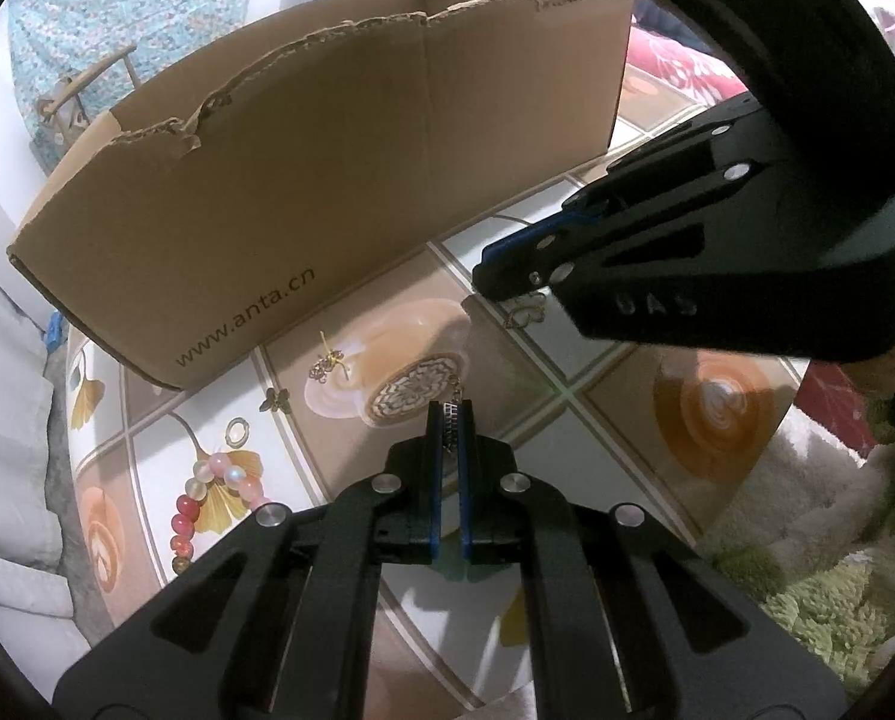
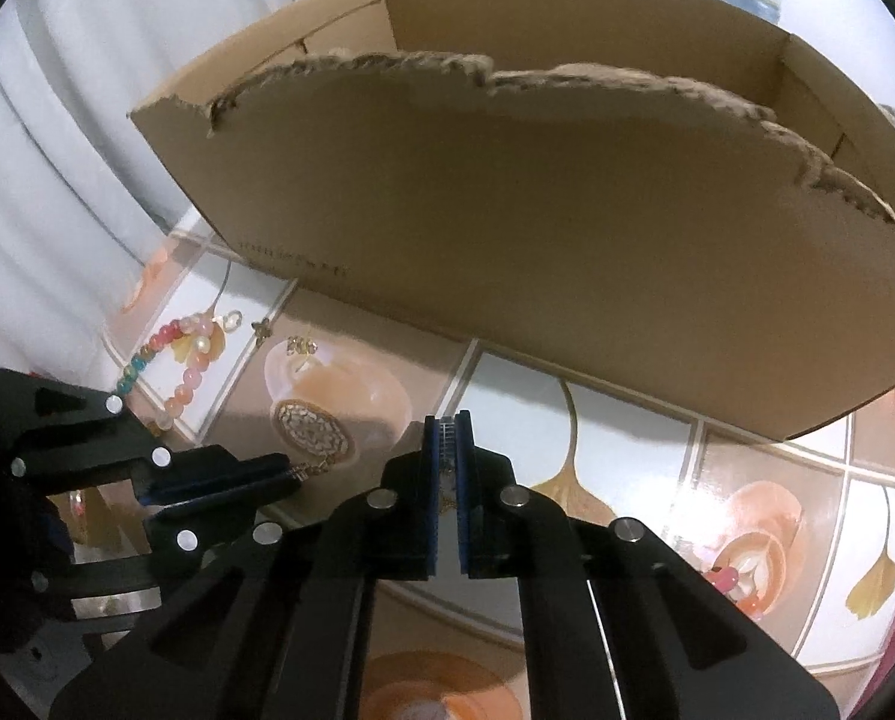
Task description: Organize jewelry
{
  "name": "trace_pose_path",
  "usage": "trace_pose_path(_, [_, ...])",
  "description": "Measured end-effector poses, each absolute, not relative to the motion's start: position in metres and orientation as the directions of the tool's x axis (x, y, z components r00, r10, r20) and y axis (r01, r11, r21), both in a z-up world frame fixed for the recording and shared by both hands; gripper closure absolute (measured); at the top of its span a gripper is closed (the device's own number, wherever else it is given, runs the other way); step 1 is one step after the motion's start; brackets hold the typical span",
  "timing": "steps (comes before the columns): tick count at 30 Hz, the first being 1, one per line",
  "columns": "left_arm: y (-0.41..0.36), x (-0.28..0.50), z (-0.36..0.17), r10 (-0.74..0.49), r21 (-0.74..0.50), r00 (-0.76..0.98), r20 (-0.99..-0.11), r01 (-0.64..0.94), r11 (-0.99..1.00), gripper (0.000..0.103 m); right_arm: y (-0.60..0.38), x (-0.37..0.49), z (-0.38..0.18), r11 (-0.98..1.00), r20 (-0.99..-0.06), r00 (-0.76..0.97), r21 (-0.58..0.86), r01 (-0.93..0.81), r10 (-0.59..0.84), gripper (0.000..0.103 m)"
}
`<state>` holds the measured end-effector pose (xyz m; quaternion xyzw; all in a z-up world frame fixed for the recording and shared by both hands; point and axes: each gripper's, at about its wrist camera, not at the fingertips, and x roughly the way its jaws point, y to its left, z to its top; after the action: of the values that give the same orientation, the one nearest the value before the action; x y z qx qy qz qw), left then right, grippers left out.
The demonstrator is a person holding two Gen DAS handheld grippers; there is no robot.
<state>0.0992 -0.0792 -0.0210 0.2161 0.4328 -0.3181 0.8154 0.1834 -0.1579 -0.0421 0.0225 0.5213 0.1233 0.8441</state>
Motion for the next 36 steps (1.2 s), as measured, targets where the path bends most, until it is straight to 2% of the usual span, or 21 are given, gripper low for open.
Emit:
trace_pose_path(4, [-0.079, 0.097, -0.02, -0.335, 0.085, 0.432, -0.838, 0.708, 0.701, 0.101, -0.176, 0.178, -0.025, 0.964, -0.843, 0.472, 0.201, -0.172, 0.259, 0.098])
trace_pose_path(12, [-0.075, 0.093, -0.009, -0.351, 0.078, 0.456, -0.818, 0.691, 0.718, 0.102, -0.222, 0.158, 0.01, 0.917, -0.721, 0.579, 0.374, -0.136, 0.38, 0.098])
trace_pose_path(22, [-0.06, 0.09, 0.029, -0.404, 0.051, 0.517, -0.755, 0.66, 0.75, 0.102, -0.235, 0.14, 0.038, 0.884, -0.651, 0.623, 0.442, -0.153, 0.433, 0.098])
trace_pose_path(28, [-0.053, 0.098, 0.082, -0.486, 0.009, 0.563, -0.668, 0.659, 0.752, 0.102, -0.238, 0.145, 0.08, 0.866, -0.579, 0.665, 0.447, -0.225, 0.472, 0.098])
trace_pose_path(31, [-0.047, 0.116, 0.118, -0.552, -0.042, 0.59, -0.589, 0.66, 0.75, 0.102, -0.24, 0.157, 0.102, 0.861, -0.542, 0.686, 0.432, -0.269, 0.486, 0.098])
trace_pose_path(36, [-0.049, 0.16, 0.149, -0.593, -0.089, 0.612, -0.523, 0.653, 0.752, 0.102, -0.245, 0.196, 0.117, 0.854, -0.531, 0.68, 0.418, -0.309, 0.506, 0.098])
